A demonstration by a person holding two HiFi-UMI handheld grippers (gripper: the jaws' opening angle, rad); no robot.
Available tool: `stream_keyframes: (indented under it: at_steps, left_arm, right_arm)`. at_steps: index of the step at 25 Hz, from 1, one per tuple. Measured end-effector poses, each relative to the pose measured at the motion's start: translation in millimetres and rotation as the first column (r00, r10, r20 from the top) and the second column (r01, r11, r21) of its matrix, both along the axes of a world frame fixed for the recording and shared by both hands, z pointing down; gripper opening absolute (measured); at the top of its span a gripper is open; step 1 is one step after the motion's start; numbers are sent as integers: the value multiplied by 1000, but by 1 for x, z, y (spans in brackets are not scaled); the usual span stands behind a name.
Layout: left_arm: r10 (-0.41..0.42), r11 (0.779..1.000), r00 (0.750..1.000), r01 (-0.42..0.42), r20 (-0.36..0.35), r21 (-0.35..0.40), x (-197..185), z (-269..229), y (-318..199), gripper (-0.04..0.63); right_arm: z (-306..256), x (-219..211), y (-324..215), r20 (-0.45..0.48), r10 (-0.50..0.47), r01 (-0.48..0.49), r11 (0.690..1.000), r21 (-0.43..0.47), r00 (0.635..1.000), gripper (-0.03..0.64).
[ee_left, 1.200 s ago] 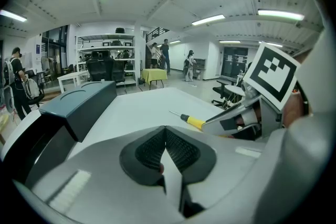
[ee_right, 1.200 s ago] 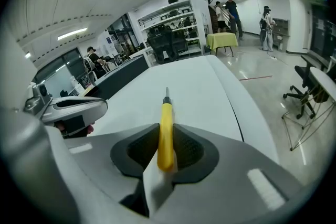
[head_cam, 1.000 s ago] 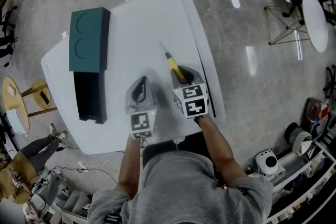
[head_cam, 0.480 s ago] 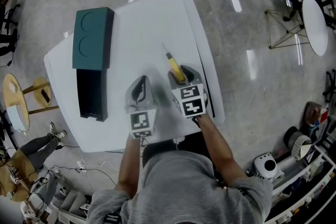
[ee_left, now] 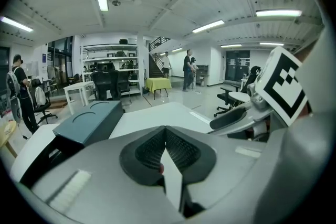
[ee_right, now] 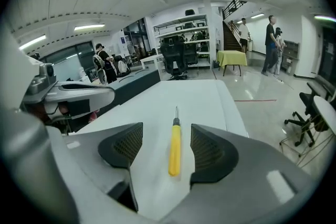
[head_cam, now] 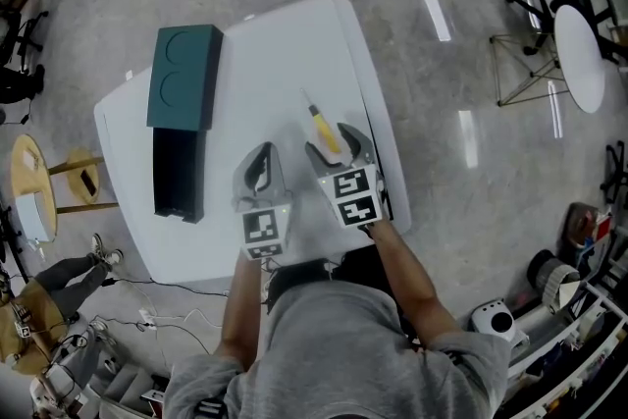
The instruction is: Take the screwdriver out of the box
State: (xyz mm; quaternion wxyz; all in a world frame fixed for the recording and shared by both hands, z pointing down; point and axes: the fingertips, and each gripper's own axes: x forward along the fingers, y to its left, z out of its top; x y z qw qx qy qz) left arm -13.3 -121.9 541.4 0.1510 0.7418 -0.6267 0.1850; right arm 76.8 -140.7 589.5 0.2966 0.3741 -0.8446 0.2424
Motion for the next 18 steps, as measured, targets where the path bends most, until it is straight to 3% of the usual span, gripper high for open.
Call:
stream_keyframes:
  at_steps: [7, 18]
  left_arm:
    - [-30, 997, 999, 29, 11, 70, 6, -45, 0, 11]
    - [-73, 980, 997, 68, 18, 188, 6, -116, 10, 11]
  right_arm:
    - [-57, 16, -6, 32, -6, 3, 994, 106, 999, 251]
    - [-149, 34, -6, 44, -18, 4, 947, 320, 999, 173]
